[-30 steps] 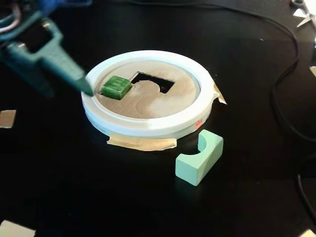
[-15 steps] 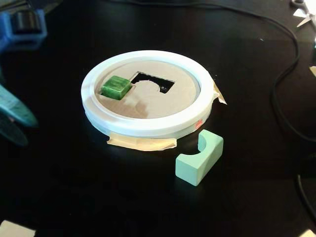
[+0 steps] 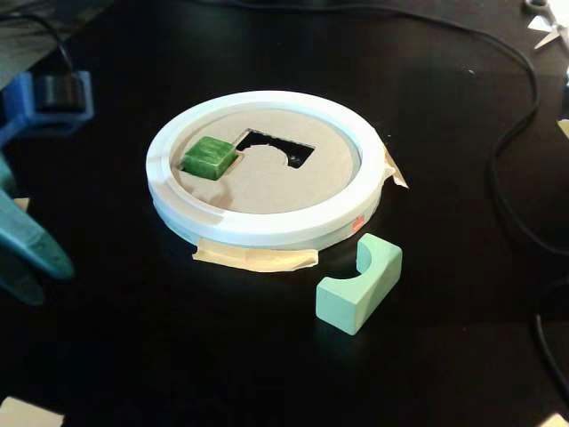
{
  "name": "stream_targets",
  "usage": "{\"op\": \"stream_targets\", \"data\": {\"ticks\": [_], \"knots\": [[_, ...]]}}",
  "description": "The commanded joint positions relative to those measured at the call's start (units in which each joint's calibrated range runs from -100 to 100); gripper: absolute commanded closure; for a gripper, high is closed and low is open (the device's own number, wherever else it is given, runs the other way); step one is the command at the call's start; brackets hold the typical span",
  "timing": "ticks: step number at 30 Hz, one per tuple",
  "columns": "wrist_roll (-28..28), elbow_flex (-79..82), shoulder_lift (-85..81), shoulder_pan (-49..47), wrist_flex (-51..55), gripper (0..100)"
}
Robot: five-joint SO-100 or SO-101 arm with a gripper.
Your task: Pick up the square block and drop it in corresponding square shaped hole
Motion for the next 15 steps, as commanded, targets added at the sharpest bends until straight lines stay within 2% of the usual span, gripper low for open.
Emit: {"op": "stream_targets", "data": {"ticks": [1, 15], "knots": [[0.1, 0.2, -0.8, 0.1, -2.0, 3], [0.1, 0.2, -0.8, 1.1, -2.0, 3]]}}
